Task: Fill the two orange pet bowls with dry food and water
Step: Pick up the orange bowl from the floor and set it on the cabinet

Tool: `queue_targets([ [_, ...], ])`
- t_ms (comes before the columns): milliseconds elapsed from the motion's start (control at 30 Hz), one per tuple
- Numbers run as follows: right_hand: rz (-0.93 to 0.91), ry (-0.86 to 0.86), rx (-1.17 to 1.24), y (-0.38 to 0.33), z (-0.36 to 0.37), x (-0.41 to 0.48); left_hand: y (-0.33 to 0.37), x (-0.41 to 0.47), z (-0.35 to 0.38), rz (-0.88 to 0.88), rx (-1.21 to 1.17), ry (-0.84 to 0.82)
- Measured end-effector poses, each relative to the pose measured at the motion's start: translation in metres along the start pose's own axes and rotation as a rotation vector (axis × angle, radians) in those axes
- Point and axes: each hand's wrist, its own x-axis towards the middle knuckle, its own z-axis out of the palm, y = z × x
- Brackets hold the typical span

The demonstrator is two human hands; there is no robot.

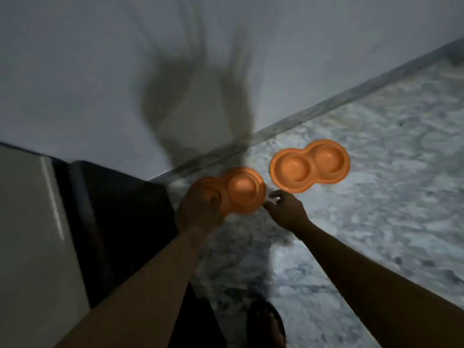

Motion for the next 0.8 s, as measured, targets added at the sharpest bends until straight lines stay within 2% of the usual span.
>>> queue_targets([
  [167,0.011,0.102,0.096,0.025,0.080,0.095,-0.075,0.083,0.091,-0.289,-0.123,-0.021],
  [267,0.014,0.238,0.079,0.032,0.105,0.122,-0.094,0.107,0.121,-0.321,-0.198,-0.006],
  [367,0.018,0.256,0.047,0.039,0.116,0.130,-0.101,0.117,0.134,-0.334,-0.257,0.102],
  [467,0.021,0.262,0.079,0.042,0.109,0.124,-0.090,0.108,0.127,-0.344,-0.289,0.181],
  [600,0.030,0.275,0.163,0.035,0.073,0.080,-0.066,0.072,0.099,-0.272,-0.298,0.227],
  [800,-0.019,0.333,0.237,-0.017,-0.048,-0.048,0.030,-0.034,-0.015,-0.178,-0.163,0.360],
])
